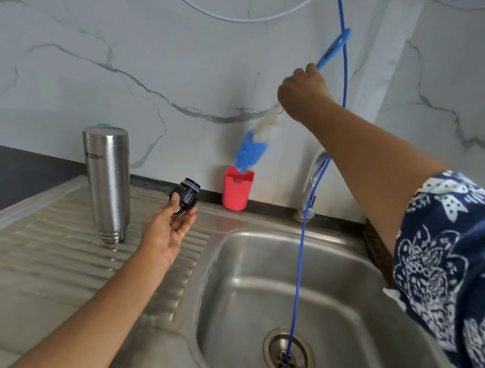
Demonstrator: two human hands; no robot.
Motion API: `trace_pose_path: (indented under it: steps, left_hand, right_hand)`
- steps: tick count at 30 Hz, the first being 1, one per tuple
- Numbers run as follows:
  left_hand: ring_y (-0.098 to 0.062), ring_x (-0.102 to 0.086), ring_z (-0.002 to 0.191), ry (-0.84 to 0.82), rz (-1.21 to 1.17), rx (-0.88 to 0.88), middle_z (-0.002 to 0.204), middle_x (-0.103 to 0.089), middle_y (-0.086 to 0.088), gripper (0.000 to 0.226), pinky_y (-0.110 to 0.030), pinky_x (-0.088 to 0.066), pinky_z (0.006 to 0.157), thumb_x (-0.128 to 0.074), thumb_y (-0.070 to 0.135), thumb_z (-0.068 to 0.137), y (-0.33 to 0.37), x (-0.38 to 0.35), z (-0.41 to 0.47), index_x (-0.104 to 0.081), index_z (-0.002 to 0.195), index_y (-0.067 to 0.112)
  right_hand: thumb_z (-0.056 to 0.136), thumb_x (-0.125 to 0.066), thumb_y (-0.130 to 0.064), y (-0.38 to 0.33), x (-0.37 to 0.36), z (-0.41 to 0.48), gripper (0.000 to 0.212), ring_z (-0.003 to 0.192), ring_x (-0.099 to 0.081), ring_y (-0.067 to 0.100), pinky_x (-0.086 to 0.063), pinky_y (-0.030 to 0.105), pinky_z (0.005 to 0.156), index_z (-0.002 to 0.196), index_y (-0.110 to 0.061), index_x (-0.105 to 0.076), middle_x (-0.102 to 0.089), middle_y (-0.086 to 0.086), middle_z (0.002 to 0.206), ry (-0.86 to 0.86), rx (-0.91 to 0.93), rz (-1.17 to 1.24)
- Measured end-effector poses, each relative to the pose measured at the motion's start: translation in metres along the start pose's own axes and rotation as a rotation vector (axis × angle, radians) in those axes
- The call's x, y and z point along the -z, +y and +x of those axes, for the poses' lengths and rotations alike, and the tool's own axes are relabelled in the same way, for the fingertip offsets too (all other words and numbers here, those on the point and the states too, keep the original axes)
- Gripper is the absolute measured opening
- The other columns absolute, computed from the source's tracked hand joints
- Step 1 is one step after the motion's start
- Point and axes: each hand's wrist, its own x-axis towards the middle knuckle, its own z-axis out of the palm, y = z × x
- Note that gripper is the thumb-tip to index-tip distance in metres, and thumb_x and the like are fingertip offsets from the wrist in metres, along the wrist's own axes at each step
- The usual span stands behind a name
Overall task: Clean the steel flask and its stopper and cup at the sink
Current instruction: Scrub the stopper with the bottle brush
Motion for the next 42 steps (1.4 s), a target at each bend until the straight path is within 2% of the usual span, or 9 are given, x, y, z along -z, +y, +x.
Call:
trace_pose_path:
  steps: [5,10,14,17,20,28,37,42]
  left_hand:
    - [-0.018,-0.073,0.078,-0.002,-0.002,0.025,0.106,-0.067,-0.016,0.022,-0.024,-0.059,0.064,-0.061,0.023,0.090,-0.004,0.008,0.008,-0.060,0.104,0.006]
    - [-0.019,-0.073,0.078,-0.015,-0.020,0.027,0.100,-0.068,-0.016,0.020,-0.023,-0.059,0.064,-0.060,0.021,0.091,-0.007,0.012,0.011,-0.060,0.103,0.005]
    - [-0.018,-0.073,0.076,-0.022,-0.020,0.026,0.093,-0.071,-0.014,0.020,-0.023,-0.059,0.064,-0.059,0.022,0.090,-0.008,0.014,0.014,-0.061,0.102,0.005]
    - [-0.017,-0.073,0.076,-0.035,-0.031,0.022,0.088,-0.073,-0.012,0.030,-0.022,-0.058,0.062,-0.063,0.025,0.081,-0.006,0.016,0.016,-0.061,0.103,0.005]
    - [-0.017,-0.073,0.078,-0.049,-0.029,0.022,0.091,-0.072,-0.013,0.040,-0.022,-0.058,0.061,-0.063,0.026,0.076,-0.006,0.017,0.018,-0.060,0.108,0.003]
    - [-0.018,-0.073,0.084,-0.096,-0.015,0.009,0.090,-0.074,-0.010,0.028,-0.022,-0.059,0.067,-0.060,0.026,0.078,-0.005,0.016,0.018,-0.062,0.100,0.009]
    - [-0.019,-0.072,0.088,-0.089,-0.031,0.042,0.097,-0.073,-0.013,0.036,-0.024,-0.059,0.073,-0.062,0.027,0.077,-0.006,0.017,0.020,-0.062,0.106,0.007]
    - [-0.020,-0.072,0.089,-0.098,-0.025,0.046,0.099,-0.072,-0.014,0.033,-0.024,-0.059,0.075,-0.063,0.026,0.077,-0.007,0.016,0.018,-0.063,0.104,0.007]
  right_hand:
    - [0.093,-0.046,-0.003,-0.013,-0.006,0.026,0.020,0.112,-0.050,0.029,-0.026,0.042,0.106,0.107,-0.005,-0.061,-0.062,0.011,0.112,0.004,0.059,-0.059]
    - [0.094,-0.048,-0.006,-0.034,-0.015,0.049,0.019,0.118,-0.048,0.028,-0.013,0.048,0.116,0.106,-0.008,-0.063,-0.064,0.008,0.113,-0.007,0.112,-0.110]
    - [0.094,-0.049,-0.007,-0.046,-0.027,0.064,0.018,0.122,-0.044,0.029,-0.001,0.056,0.116,0.105,-0.007,-0.063,-0.063,0.006,0.109,-0.043,0.129,-0.095]
    - [0.095,-0.050,-0.010,-0.057,-0.036,0.072,0.016,0.121,-0.044,0.028,-0.001,0.058,0.116,0.105,-0.009,-0.063,-0.061,0.003,0.103,-0.073,0.146,-0.100]
    - [0.095,-0.050,-0.013,-0.071,-0.051,0.078,0.018,0.123,-0.042,0.026,0.000,0.057,0.115,0.108,-0.012,-0.063,-0.062,0.001,0.111,-0.100,0.161,-0.096]
    - [0.096,-0.047,-0.011,-0.085,-0.072,0.093,0.020,0.121,-0.043,0.024,-0.002,0.056,0.116,0.108,-0.012,-0.064,-0.062,0.002,0.111,-0.088,0.187,-0.064]
    - [0.092,-0.055,-0.011,-0.080,-0.090,0.097,0.026,0.121,-0.044,0.024,-0.004,0.056,0.116,0.113,-0.022,-0.065,-0.062,-0.003,0.112,-0.033,0.199,-0.025]
    - [0.092,-0.054,-0.009,-0.074,-0.093,0.094,0.032,0.122,-0.045,0.025,-0.008,0.054,0.117,0.121,-0.020,-0.061,-0.061,0.001,0.115,0.079,0.198,0.015]
